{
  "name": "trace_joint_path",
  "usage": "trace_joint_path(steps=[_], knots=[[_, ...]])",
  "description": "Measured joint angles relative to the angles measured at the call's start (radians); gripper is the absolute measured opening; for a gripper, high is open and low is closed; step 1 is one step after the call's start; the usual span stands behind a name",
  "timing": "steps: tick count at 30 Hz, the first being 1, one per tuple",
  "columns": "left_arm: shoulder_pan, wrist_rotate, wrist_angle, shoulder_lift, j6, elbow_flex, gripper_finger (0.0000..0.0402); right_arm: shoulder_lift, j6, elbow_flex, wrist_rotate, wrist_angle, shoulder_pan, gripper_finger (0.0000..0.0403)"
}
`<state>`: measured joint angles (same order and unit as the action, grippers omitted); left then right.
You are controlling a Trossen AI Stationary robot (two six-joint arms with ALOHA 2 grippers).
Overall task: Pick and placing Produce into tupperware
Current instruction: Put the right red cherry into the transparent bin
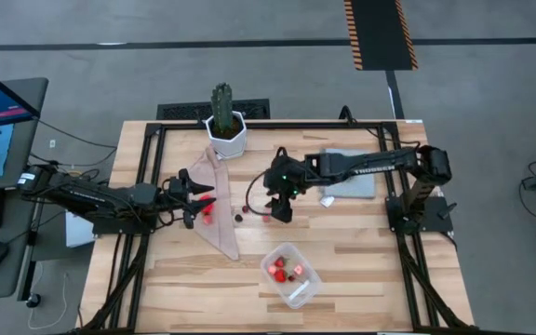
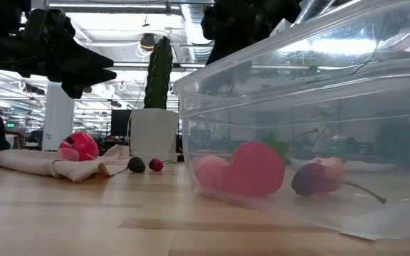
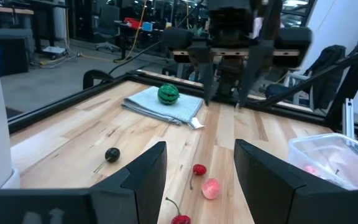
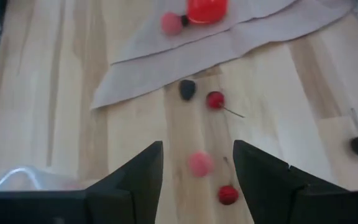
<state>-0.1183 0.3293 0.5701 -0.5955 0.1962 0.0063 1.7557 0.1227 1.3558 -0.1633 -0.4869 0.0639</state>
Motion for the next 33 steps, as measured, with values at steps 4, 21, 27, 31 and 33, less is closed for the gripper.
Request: trace_joint_path(steps=[4,21,27,31,33], knots=[[0.000,0.000,-0.001,0.000,0.007,0.000,0.0178,0.000,-0.011,0.037,-0.004,-0.075,0.033,0.0207],[0.000,-0.001,-0.031,0.000,0.006,0.000,0.0178,0.089,-0.065,0.047,0.027,-0.200,0.054,0.0179],[0.000,-0.002,-0.043,-0.006,0.011,0.000,0.0178,0.189,-0.079,0.072,0.030,-0.252,0.048,0.0187],[0.000,-0.001,-0.039,-0.019,0.028,0.000,0.0178,0.232,-0.103,0.105,0.032,-0.273,0.040,0.0192],[0.000,-0.001,-0.042,-0.025,0.030,0.000,0.0178,0.234,-0.104,0.108,0.033,-0.278,0.039,0.0192]])
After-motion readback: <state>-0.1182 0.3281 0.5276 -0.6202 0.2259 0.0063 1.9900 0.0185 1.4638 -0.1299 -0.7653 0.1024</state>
